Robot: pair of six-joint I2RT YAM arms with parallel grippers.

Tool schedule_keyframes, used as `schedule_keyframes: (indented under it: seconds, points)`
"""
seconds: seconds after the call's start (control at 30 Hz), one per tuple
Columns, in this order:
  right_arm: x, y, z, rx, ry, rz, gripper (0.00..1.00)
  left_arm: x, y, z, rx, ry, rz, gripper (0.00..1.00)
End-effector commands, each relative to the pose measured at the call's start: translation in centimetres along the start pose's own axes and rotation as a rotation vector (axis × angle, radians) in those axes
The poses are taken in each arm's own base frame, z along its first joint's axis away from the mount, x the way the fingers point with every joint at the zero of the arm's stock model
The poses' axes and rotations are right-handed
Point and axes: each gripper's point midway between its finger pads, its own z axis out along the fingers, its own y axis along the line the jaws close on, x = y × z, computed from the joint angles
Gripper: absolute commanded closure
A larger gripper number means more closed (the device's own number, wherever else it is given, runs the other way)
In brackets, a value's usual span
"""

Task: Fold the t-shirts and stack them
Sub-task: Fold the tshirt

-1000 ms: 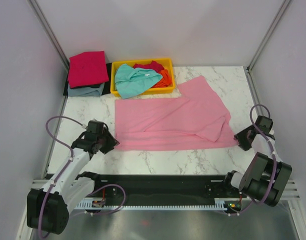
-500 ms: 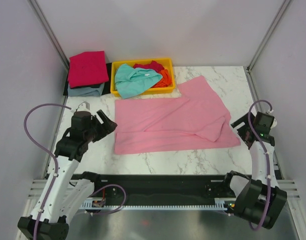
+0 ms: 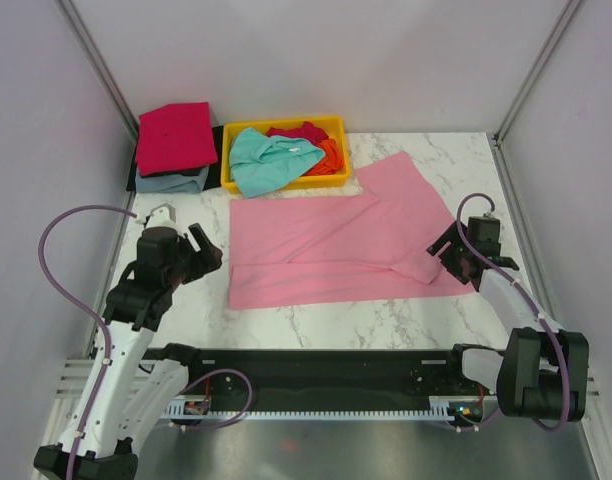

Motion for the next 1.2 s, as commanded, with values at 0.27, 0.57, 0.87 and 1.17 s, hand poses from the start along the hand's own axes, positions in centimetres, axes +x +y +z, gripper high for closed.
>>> schedule_keyframes:
  seconds: [0.27, 0.57, 0.87, 1.17]
  points:
    - [2.1, 0.4, 2.1, 0.006, -0.001, -0.017, 0.18, -1.4, 0.2, -0.2, -0.011, -0.05, 0.049, 0.2]
    - [2.5, 1.2, 2.8, -0.02, 0.013, -0.009, 0.18, -1.4, 0.2, -0.2, -0.01, -0.051, 0.048, 0.2]
    - [1.0, 5.5, 3.7, -0.087, 0.001, -0.008, 0.18, -1.6, 0.3, -0.4, -0.015, -0.064, 0.047, 0.21]
    - [-0.4, 15.3, 4.2, -0.195, 0.031, -0.033, 0.17, -2.0, 0.5, -0.9, -0.019, -0.098, 0.038, 0.2]
